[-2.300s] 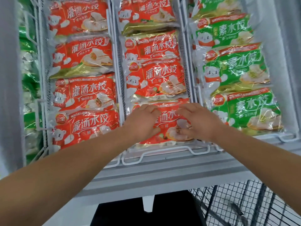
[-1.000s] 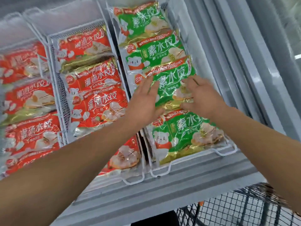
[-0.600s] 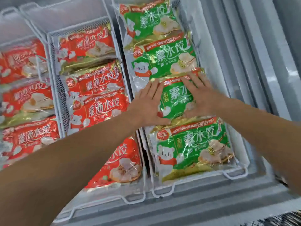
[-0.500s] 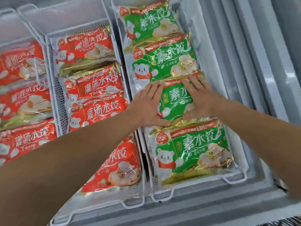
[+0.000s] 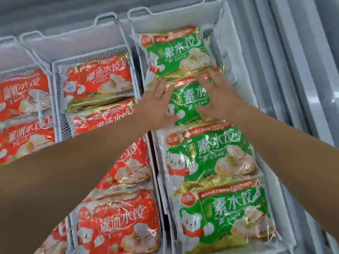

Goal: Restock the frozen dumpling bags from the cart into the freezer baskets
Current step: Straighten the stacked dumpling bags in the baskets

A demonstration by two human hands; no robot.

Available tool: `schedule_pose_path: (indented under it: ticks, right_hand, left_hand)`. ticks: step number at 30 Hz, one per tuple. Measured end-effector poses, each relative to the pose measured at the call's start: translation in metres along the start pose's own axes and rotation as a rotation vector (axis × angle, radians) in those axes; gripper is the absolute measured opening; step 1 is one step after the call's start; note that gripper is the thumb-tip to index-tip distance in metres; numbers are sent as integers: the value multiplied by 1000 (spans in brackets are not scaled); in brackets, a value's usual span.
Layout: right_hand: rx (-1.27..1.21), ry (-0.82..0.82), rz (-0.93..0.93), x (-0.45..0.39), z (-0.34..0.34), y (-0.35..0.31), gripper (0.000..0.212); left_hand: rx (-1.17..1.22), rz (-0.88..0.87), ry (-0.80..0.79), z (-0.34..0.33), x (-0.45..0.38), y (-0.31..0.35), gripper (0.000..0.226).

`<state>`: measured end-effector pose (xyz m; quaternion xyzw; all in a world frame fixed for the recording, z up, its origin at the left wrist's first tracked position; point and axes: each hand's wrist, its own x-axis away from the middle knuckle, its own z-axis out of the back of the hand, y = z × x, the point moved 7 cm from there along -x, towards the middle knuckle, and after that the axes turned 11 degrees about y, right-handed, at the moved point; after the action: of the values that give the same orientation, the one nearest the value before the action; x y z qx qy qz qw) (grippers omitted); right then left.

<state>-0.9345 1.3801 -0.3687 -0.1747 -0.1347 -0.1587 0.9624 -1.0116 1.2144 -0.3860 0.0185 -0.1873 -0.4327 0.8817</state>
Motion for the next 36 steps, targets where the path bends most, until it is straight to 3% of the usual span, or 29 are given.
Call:
schedule_pose_path:
  ticks: [4, 10, 12, 14, 17, 19, 23, 29, 36]
  right_hand:
    - [80, -79, -63, -10, -10, 17, 115]
    - [133, -142, -92, -16, -8, 13, 110]
    - [149, -51, -82, -28, 8, 7, 90]
    - [115, 69, -76, -47, 26, 1, 69]
    - [5, 199, -45, -83, 41, -3, 64]
    - [-25, 204, -11, -109, 40, -6, 77]
    - [0, 24, 41, -148, 26, -9, 110]
    - [39, -94, -8, -152, 9, 16, 125]
    - [54, -99, -25, -160, 13, 12, 127]
  left_hand:
    - [10, -23, -45, -14, -16, 1, 105]
    - [62, 3, -45, -16, -16, 2, 102]
    - [108, 20, 74, 3, -19, -1, 89]
    - [156, 9, 304, 33, -30, -6, 63]
    - [241, 70, 418, 55, -64, -27, 52]
    - [232, 117, 348, 54, -91, -44, 69]
    - [101, 127, 151, 48, -123, -62, 110]
    - [176, 115, -21, 21, -130, -63, 119]
    - [108, 95, -53, 30, -148, -75, 123]
